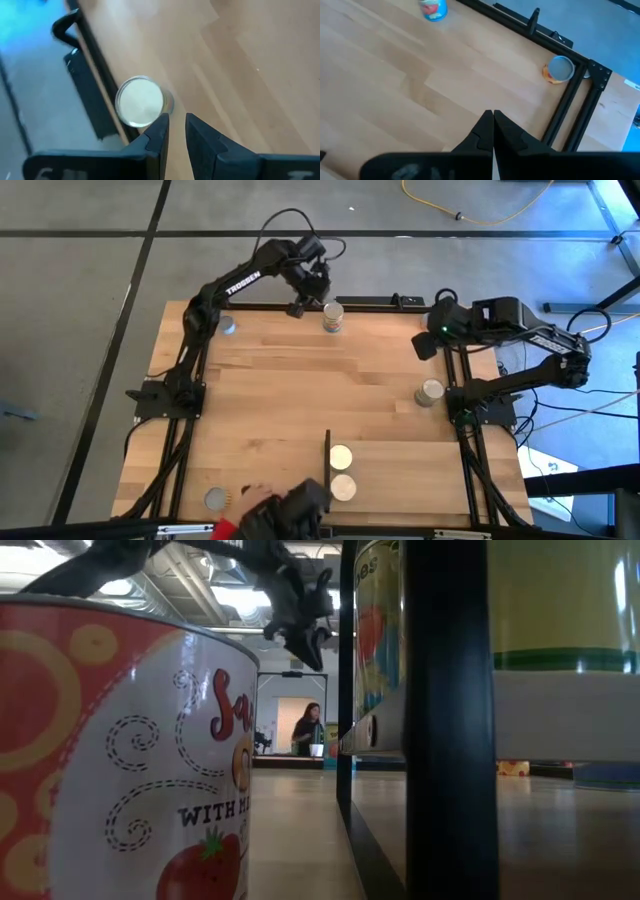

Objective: Pick and place cans onto a shelf
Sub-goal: Put the canned tomatoes on the shelf

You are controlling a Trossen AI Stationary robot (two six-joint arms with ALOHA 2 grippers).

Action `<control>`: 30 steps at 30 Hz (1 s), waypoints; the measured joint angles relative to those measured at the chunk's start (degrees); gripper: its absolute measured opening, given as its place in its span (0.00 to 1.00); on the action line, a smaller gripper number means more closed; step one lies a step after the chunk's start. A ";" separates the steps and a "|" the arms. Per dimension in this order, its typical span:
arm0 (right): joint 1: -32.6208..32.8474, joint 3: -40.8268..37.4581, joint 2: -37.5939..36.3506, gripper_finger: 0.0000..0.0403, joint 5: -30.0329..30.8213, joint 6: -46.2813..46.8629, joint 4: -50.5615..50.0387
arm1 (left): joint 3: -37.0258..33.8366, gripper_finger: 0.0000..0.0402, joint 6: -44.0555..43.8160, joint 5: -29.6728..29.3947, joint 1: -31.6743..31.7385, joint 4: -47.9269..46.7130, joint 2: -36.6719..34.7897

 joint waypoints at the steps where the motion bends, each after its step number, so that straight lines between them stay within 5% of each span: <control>1: -0.43 0.00 0.09 0.01 0.00 0.00 0.03 | 0.00 0.14 1.31 1.28 0.53 0.01 0.38; 20: -5.11 -0.04 0.48 0.01 -0.96 0.25 0.28 | -0.01 0.12 15.36 -0.66 1.41 1.15 8.62; 30: -7.43 -0.04 2.93 0.01 -5.10 -7.16 3.90 | 0.67 0.12 10.41 -4.87 0.88 0.79 6.59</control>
